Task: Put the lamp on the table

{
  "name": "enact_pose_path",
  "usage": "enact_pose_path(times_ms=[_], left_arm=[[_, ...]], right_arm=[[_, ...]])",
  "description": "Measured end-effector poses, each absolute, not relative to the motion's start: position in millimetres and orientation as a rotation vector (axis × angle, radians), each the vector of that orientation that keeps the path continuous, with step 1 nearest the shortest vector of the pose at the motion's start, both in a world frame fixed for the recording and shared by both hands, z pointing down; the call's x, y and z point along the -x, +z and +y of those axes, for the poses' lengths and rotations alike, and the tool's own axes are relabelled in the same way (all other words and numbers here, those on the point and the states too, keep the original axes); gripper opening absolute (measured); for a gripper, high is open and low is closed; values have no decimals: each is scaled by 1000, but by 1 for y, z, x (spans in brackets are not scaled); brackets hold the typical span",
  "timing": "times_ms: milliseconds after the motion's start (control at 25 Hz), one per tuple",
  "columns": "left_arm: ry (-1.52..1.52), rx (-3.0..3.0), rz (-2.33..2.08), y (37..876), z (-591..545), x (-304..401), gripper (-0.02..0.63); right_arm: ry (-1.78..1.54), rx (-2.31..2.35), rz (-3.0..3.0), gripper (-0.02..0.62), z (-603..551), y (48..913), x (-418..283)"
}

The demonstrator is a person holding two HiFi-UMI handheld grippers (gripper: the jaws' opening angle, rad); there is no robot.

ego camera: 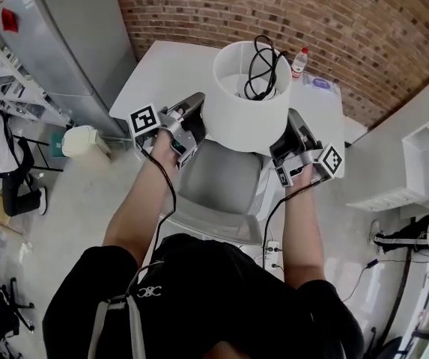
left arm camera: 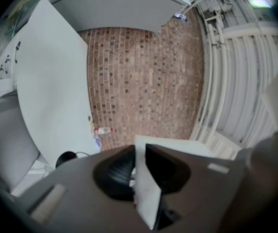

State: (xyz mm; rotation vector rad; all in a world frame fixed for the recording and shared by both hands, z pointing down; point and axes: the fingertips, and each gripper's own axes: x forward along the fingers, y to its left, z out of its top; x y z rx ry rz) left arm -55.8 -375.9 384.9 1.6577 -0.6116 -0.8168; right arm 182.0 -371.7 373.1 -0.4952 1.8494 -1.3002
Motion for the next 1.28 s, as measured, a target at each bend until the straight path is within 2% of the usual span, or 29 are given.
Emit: enact_pose_path(times_ms=[1280], left_arm=[[-686,-1675,-571,498,-693,56,63]], right_arm=[[-1352,652,1788,71,-687,492,-180]])
